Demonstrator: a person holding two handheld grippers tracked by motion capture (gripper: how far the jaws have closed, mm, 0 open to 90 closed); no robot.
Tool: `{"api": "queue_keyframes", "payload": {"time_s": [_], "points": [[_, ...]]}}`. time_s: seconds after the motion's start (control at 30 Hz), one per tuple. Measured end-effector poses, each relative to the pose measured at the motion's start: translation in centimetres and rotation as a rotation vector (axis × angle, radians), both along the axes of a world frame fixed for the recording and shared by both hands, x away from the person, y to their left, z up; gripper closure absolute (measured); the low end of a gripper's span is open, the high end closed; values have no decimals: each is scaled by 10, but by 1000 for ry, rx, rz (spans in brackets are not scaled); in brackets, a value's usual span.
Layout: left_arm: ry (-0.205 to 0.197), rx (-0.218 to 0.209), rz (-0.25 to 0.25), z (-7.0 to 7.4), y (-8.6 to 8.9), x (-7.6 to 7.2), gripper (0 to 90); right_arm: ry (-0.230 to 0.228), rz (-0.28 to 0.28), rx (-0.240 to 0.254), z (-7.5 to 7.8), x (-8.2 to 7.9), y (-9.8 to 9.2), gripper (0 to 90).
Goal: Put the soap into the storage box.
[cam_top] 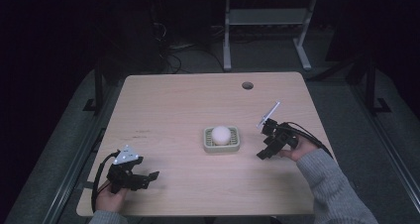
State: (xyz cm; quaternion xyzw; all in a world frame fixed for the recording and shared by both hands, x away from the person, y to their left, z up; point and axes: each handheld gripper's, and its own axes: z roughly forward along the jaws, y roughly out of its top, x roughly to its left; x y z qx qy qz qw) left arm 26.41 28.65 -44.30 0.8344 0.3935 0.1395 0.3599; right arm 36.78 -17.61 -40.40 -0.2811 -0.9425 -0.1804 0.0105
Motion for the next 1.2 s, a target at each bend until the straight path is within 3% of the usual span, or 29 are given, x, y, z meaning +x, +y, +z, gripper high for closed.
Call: {"api": "queue_keyframes", "payload": {"time_s": [1.2], "points": [[2,7,-1,-1,-1,0,152,-14,-63,40,-14,-35,-38,328]]}}
